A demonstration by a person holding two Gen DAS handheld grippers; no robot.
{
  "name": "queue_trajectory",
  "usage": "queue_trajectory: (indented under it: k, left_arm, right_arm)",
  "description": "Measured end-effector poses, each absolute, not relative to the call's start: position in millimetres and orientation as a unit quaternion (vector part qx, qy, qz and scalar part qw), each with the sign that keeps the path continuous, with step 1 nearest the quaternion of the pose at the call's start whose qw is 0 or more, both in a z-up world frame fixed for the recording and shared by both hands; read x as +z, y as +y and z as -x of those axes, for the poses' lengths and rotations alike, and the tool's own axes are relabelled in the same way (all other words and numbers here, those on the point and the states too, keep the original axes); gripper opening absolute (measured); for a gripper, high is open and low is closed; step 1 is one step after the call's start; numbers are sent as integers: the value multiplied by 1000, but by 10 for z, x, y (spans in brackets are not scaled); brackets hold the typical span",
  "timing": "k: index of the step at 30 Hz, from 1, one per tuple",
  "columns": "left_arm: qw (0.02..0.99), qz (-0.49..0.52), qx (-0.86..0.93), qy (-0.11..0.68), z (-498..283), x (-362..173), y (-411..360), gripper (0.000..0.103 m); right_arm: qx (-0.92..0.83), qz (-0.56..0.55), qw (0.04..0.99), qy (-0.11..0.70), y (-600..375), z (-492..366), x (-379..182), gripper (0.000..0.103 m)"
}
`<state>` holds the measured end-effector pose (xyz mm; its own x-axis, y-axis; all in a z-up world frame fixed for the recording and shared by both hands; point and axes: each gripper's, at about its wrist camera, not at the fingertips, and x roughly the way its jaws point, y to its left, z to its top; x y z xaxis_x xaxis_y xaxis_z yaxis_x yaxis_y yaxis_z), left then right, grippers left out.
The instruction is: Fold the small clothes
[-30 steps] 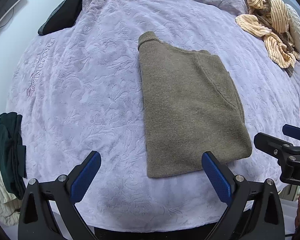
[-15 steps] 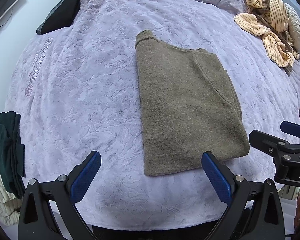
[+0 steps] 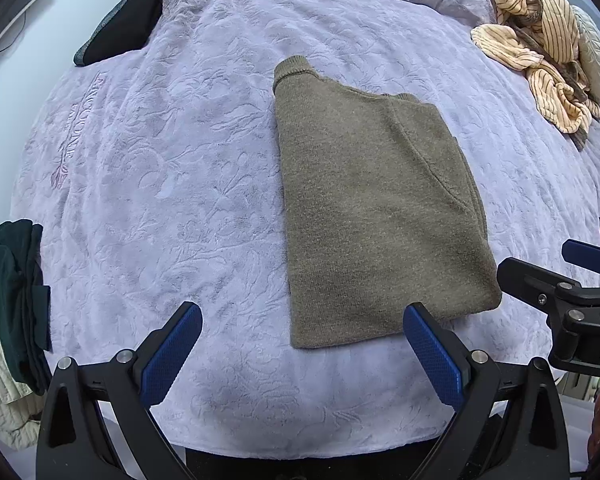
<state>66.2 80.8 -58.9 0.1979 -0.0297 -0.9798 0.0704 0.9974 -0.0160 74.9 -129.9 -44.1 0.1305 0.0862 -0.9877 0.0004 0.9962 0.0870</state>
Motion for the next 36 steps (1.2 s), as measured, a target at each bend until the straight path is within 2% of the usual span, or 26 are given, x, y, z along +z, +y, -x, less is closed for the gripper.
queue_trajectory:
  k: [36]
  left_arm:
    - [771,-26,-34,636,-675,-624,842,101]
  right_arm:
    - [28,-31,751,659,-1286,-752,-451,103]
